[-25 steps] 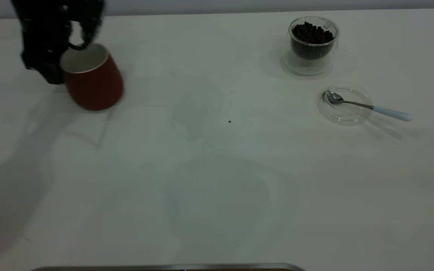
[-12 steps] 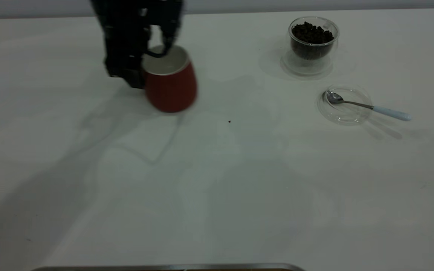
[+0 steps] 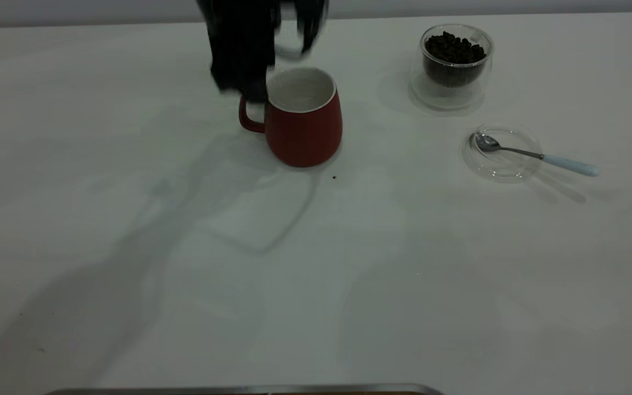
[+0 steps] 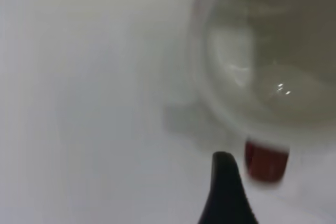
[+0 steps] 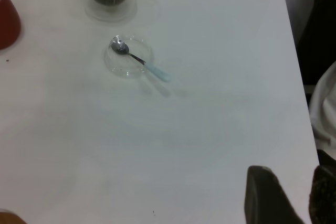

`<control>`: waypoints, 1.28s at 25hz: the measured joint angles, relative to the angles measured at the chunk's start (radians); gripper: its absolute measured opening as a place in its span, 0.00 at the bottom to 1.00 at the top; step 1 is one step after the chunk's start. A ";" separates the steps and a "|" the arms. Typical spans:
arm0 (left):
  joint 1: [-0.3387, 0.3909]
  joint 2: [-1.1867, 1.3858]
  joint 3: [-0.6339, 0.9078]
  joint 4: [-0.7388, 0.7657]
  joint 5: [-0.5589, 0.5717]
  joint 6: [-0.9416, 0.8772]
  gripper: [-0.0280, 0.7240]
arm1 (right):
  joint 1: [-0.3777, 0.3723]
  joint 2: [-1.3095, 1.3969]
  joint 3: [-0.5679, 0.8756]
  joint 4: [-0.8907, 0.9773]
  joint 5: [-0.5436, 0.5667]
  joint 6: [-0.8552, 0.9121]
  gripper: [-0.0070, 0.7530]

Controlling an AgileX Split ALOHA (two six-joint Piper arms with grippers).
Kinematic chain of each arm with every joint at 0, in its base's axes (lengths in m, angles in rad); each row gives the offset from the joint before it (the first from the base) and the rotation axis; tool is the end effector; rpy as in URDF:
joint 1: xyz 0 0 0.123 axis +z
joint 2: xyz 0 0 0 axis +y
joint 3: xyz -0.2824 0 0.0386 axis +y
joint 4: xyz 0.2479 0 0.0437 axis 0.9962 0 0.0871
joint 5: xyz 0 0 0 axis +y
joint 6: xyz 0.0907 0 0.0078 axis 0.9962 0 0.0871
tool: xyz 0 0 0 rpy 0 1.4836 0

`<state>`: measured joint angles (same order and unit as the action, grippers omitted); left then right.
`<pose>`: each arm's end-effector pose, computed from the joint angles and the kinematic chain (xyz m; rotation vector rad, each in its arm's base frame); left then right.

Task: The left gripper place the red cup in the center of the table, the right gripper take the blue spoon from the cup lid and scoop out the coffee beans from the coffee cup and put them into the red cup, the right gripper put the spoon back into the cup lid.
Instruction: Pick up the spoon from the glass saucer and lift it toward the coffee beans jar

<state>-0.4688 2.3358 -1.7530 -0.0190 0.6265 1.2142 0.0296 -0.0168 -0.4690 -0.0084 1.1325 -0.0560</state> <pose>0.4401 -0.2240 0.1180 2.0098 1.8194 0.2068 -0.0071 -0.0009 0.2628 -0.0905 2.1285 -0.0258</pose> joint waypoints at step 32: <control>0.000 -1.365 0.351 0.230 0.538 -1.168 0.82 | 0.000 0.000 0.000 0.000 0.000 0.000 0.33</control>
<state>-0.4688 0.9710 -1.4018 0.2114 1.1642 0.0461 0.0296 -0.0168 -0.4690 -0.0084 1.1325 -0.0560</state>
